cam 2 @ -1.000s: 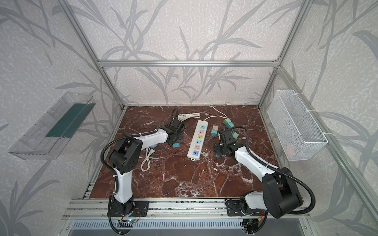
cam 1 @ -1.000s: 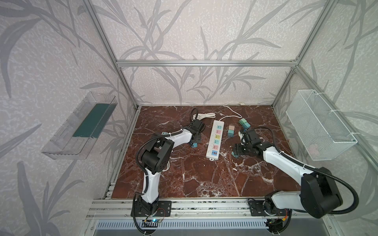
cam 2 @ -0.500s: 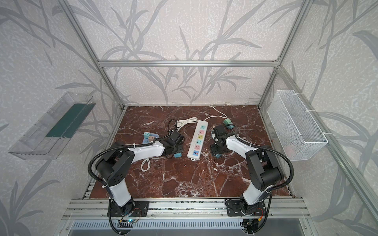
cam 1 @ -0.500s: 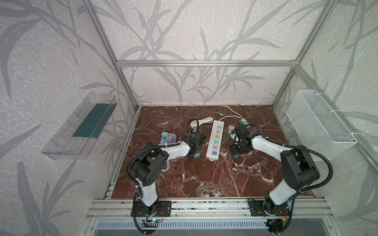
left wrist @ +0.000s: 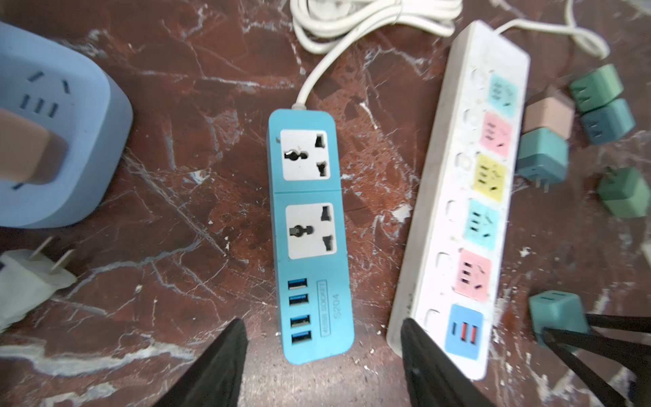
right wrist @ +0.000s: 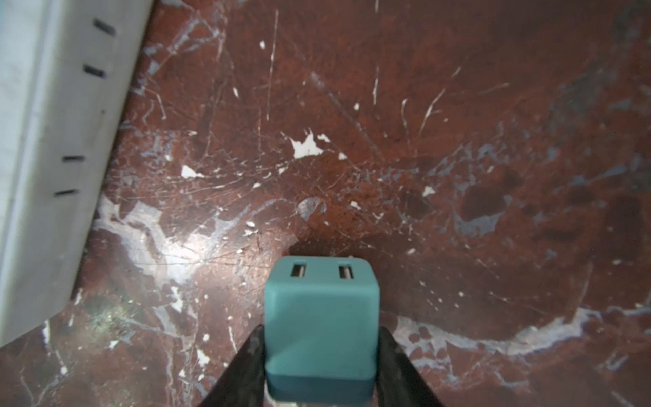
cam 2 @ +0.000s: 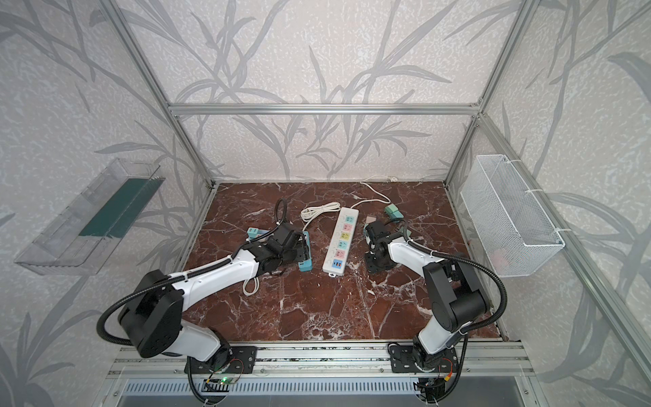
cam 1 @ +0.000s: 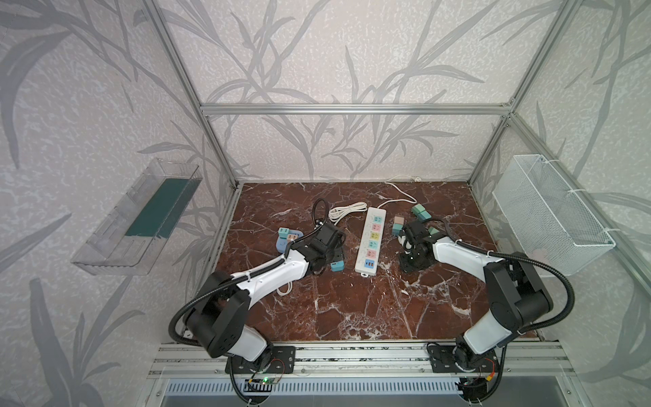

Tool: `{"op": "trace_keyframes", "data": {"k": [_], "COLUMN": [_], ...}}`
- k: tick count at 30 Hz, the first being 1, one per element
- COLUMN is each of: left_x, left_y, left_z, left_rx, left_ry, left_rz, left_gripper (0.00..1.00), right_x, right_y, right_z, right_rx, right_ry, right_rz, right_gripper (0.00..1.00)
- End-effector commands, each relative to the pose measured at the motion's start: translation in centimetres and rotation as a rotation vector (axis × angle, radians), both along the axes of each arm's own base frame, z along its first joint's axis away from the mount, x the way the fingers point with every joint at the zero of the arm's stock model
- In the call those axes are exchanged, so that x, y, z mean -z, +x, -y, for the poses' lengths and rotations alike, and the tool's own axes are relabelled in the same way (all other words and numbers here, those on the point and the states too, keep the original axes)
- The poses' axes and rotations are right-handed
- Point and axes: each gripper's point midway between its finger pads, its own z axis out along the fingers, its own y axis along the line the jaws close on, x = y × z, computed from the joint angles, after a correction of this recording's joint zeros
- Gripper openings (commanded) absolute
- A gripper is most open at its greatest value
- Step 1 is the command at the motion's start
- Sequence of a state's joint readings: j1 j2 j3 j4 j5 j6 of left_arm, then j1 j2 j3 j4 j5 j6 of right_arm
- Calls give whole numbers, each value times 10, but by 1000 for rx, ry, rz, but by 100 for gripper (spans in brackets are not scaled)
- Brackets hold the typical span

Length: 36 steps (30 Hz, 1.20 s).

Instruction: Insert the plug

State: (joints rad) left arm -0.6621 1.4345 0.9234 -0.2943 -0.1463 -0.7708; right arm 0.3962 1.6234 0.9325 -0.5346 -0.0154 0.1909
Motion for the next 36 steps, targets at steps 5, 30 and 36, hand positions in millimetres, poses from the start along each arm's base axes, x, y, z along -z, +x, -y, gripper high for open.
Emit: {"op": "trace_keyframes", "data": {"k": [5, 30, 36], "left_x": [-23, -19, -22], "left_y": [-21, -62, -61], "left_z": [-19, -60, -57], "left_rx": [29, -7, 2], "left_ry": [7, -53, -65], "left_rz": [57, 158, 157], "left_gripper": [70, 62, 60], "right_x": [-20, -7, -20], "right_y": [-17, -131, -141], "right_z": [-4, -199, -227], "right_rx": [91, -52, -68], "right_ry": [17, 234, 406], "right_rz": [62, 19, -33], "right_gripper": [33, 67, 69]}}
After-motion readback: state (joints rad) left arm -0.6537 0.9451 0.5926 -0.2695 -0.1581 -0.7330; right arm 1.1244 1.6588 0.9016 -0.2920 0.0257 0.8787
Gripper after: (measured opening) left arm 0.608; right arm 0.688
